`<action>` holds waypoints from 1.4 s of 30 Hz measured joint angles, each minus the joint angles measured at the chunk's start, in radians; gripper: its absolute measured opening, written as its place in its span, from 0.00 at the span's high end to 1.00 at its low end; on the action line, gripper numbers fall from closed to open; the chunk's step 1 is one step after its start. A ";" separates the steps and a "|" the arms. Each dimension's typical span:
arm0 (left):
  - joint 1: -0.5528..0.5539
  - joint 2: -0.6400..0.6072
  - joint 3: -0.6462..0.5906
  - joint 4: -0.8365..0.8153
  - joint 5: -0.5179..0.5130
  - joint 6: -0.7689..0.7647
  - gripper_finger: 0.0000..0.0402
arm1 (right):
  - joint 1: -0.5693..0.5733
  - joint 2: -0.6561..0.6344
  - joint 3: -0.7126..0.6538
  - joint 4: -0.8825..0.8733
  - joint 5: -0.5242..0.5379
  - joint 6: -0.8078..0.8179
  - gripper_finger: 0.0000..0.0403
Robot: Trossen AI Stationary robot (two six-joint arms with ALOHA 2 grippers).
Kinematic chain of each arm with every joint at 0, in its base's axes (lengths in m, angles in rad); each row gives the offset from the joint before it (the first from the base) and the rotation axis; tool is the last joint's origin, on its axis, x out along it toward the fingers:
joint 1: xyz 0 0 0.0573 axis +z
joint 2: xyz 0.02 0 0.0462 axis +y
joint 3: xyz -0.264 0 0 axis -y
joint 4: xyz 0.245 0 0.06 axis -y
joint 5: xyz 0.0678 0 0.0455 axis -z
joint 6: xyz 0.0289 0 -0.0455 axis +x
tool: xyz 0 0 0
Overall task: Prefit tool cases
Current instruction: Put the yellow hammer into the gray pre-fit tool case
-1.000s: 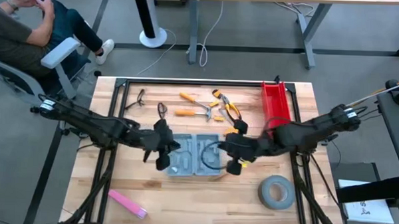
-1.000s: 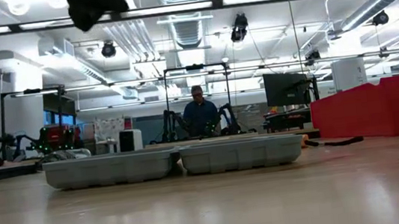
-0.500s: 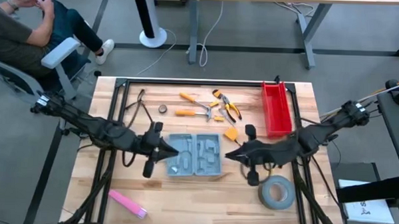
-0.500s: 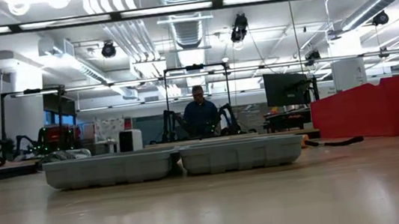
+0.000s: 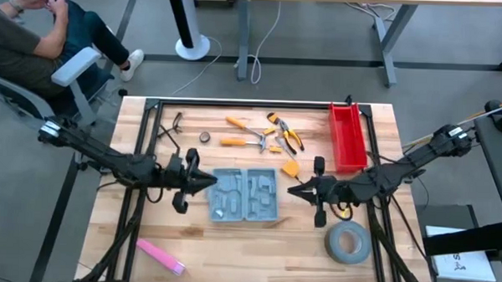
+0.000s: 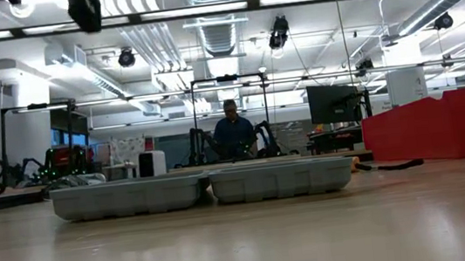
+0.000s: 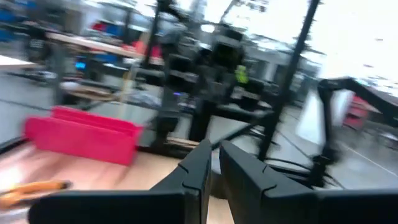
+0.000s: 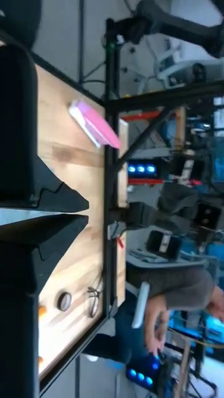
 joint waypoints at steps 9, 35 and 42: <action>0.087 0.010 -0.034 0.044 -0.150 0.073 0.90 | -0.120 -0.006 -0.219 0.206 0.000 0.014 1.00; 0.543 0.198 -0.019 -0.062 0.115 -0.185 0.90 | -0.345 0.188 -0.363 0.427 0.144 0.064 1.00; 0.596 0.222 0.009 -0.095 0.161 -0.212 0.84 | -0.482 0.201 -0.318 0.430 -0.074 0.084 0.93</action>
